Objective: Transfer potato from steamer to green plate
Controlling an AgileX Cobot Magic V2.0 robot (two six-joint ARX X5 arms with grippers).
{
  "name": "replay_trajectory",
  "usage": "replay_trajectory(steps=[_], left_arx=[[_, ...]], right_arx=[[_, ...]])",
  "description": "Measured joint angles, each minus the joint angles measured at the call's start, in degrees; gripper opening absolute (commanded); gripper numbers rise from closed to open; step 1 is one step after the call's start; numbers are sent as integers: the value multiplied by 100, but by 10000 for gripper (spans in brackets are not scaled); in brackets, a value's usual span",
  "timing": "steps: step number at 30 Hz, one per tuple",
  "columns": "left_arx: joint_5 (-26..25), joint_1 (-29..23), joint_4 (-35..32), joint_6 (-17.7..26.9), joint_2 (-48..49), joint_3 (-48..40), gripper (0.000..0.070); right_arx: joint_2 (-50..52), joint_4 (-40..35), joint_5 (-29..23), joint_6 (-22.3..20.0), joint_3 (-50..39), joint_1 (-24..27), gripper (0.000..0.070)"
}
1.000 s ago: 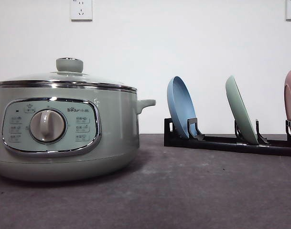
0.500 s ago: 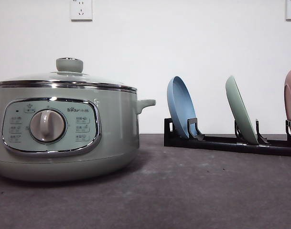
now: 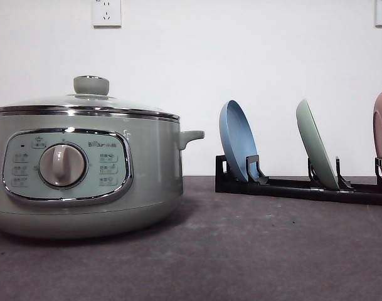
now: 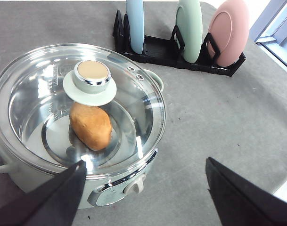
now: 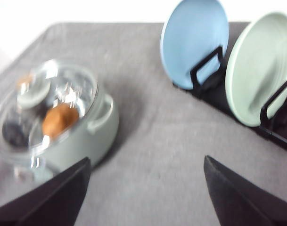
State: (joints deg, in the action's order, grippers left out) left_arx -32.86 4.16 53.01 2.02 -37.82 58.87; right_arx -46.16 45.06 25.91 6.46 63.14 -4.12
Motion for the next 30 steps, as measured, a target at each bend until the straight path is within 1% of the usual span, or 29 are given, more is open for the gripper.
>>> replay_trajectory(steps=[3,6,14,19,22,24,30], left_arx=[[0,0,0,0,0,0,515],[0,0,0,0,0,0,515],[0,0,0,0,0,0,515],[0,0,0,0,0,0,515],[0,0,0,0,0,0,515],[0,0,0,0,0,0,515],[0,0,2,0,0,0,515]], right_arx=[[-503,-163,-150,168,360,0,484],[-1107,-206,-216,247,827,0,483],[-2894,-248,-234,284,2215,0,483],[-3869,-248,-508,286,2863,0,483],[-4337,-297,-520,286,3123,0,483],[-4591,-428,-621,286,3202,0,483],[-5150,-824,-915,291,3219,0,482]])
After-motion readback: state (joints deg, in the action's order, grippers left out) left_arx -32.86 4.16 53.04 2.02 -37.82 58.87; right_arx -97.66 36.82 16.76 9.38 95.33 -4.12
